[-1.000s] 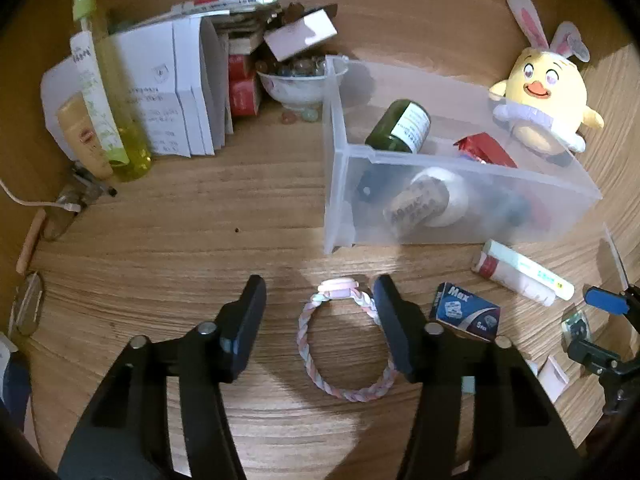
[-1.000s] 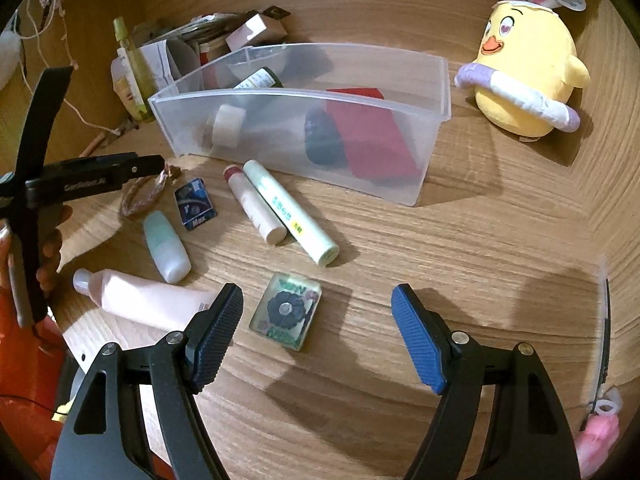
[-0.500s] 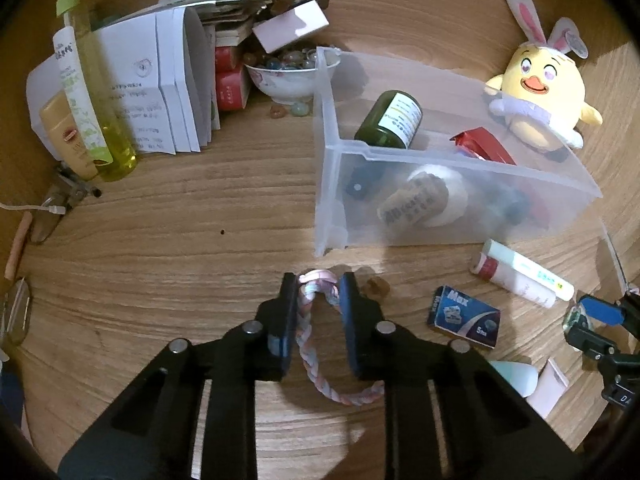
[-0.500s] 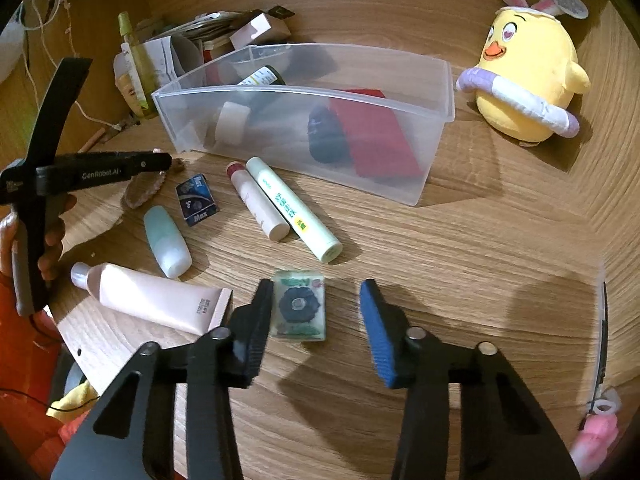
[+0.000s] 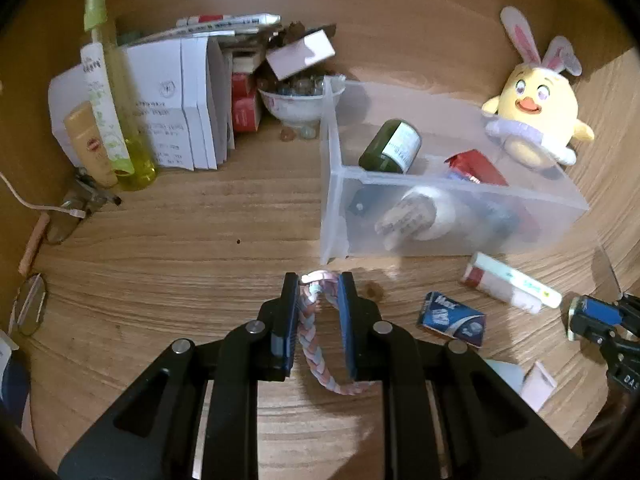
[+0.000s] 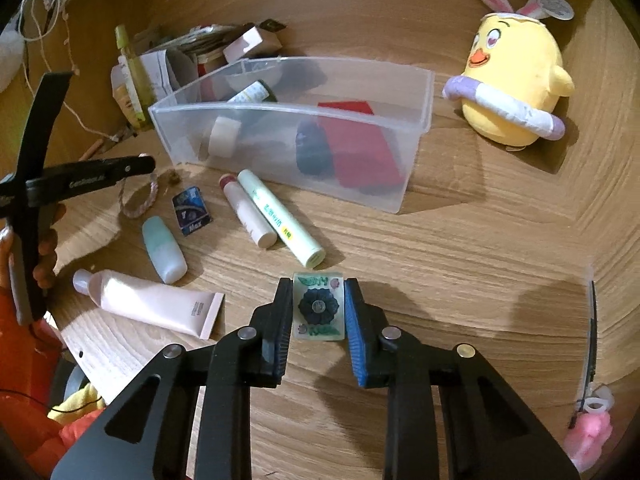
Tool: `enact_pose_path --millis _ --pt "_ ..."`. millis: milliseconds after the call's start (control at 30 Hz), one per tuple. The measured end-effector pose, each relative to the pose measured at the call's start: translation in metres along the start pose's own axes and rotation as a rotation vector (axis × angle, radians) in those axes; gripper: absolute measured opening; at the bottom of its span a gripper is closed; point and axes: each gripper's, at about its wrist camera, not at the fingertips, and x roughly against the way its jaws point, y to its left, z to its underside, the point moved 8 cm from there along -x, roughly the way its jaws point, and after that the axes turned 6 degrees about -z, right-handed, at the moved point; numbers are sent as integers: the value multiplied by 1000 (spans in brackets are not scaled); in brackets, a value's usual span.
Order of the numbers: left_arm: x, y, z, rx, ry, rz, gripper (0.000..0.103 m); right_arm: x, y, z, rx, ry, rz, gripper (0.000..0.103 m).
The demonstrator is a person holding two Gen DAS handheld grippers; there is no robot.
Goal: Organize objects
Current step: 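Grasp the green square badge with the right tool while the left tool grasps the rope bracelet, then carry the badge and bracelet into the clear box and open both tools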
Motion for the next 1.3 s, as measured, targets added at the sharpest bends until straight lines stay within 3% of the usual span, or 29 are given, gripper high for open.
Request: enact_pose_path --millis 467,1300 --pt "49 -15 -23 9 -127 37 19 28 -7 -41 0 -135 14 23" --pt "90 -45 -83 -25 -316 74 19 55 -5 -127 36 -333 10 23"
